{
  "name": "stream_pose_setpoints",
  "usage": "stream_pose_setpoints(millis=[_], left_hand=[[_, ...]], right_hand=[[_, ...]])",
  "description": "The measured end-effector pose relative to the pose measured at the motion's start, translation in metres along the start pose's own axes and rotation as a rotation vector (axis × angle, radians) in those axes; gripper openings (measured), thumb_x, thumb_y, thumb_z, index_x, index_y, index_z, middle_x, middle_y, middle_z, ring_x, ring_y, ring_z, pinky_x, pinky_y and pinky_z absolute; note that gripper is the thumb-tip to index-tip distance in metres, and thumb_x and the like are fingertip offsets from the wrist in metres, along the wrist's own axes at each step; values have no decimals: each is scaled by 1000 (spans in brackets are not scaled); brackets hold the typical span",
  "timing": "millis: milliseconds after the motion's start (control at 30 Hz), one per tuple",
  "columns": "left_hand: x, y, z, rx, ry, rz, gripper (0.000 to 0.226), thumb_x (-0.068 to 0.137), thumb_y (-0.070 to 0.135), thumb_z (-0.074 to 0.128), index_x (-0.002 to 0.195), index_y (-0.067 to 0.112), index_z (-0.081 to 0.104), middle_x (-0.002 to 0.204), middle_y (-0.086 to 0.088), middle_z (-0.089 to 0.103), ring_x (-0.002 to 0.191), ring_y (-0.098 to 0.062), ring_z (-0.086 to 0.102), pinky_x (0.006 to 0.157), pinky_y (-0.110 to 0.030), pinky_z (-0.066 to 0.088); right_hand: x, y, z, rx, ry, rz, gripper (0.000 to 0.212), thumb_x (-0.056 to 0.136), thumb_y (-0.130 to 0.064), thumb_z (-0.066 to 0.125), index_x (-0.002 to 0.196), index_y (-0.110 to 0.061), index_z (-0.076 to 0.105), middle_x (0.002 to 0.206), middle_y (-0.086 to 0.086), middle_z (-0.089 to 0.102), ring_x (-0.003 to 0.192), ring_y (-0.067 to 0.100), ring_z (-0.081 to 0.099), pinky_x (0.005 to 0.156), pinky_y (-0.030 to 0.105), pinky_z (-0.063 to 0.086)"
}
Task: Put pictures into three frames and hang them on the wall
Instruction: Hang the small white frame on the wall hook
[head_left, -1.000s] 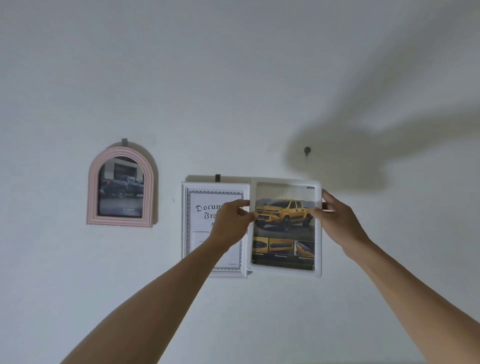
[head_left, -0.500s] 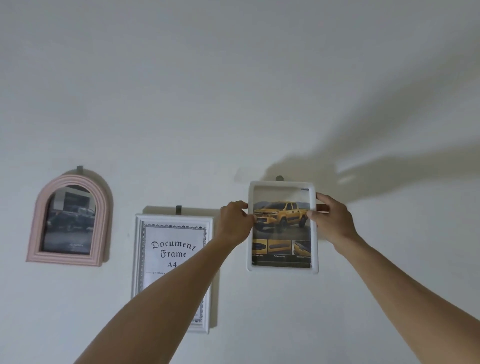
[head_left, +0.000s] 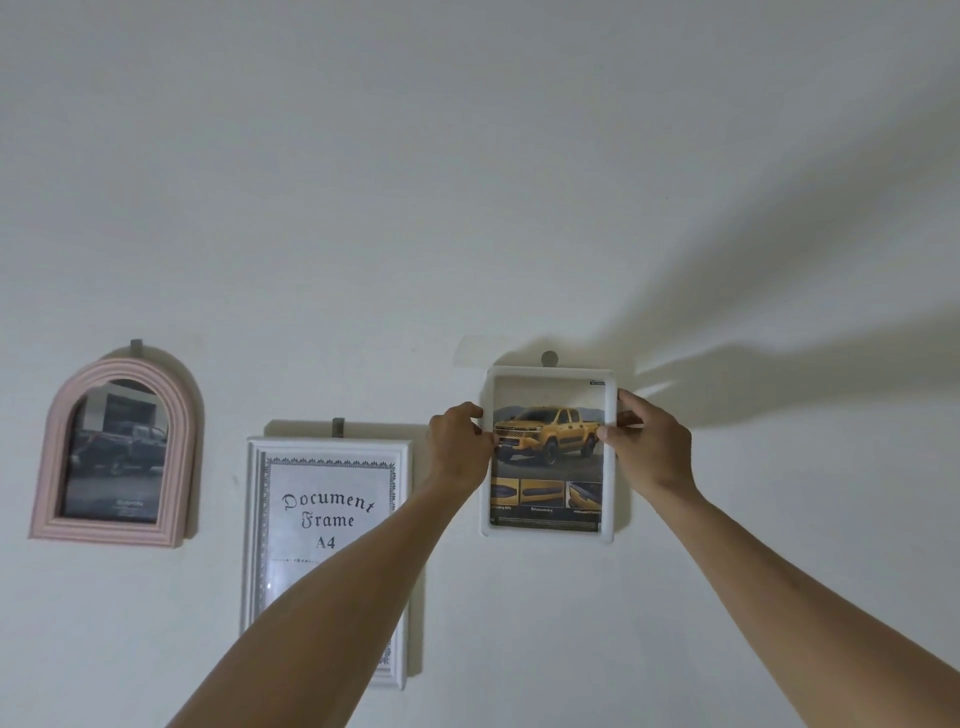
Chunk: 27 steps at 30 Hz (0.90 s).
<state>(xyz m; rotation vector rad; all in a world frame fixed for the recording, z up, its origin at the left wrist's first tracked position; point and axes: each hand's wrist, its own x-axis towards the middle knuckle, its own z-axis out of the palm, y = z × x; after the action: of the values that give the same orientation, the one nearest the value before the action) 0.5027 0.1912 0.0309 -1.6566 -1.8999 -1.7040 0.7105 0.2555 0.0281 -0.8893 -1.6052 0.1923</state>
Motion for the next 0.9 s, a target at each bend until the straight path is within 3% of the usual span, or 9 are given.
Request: stream_pose_setpoints(millis=[100, 167, 333, 667, 900], left_hand=[[0, -3, 4, -6, 11, 22, 37, 88, 13, 70, 124, 8, 65, 96, -9, 74, 74, -14, 59, 61, -10, 39], [-2, -3, 5, 6, 17, 35, 36, 89, 12, 69, 124, 8, 65, 99, -10, 74, 74, -13, 59, 57, -5, 37], [-3, -1, 6, 25, 27, 26, 37, 87, 9, 68, 124, 6, 66, 100, -11, 74, 92, -24, 67, 74, -19, 43], [-5, -3, 9, 70, 35, 47, 31, 88, 10, 65, 119, 4, 66, 101, -12, 73, 95, -28, 66, 81, -34, 53], [-8, -6, 5, 52, 20, 35, 31, 83, 20, 73, 106, 0, 68, 88, -12, 72, 85, -29, 66, 76, -38, 53]], right_hand=[[-1, 6, 3, -57, 47, -8, 23, 83, -8, 73, 103, -19, 71, 84, -2, 71, 82, 22, 66, 69, 27, 49], [-2, 9, 4, -43, 62, -7, 24, 82, -9, 74, 103, -20, 71, 84, -3, 71, 83, 21, 66, 74, 31, 52], [-1, 13, 3, -2, 62, -38, 33, 85, -12, 74, 117, -18, 70, 92, -2, 70, 85, 19, 66, 79, 27, 50], [-2, 11, 3, -4, 40, -72, 31, 86, -12, 75, 116, -16, 69, 80, -6, 66, 80, 20, 65, 77, 29, 51], [-3, 9, -3, 3, 14, -54, 36, 88, -17, 75, 122, -13, 66, 97, 2, 71, 88, 21, 69, 82, 29, 53]])
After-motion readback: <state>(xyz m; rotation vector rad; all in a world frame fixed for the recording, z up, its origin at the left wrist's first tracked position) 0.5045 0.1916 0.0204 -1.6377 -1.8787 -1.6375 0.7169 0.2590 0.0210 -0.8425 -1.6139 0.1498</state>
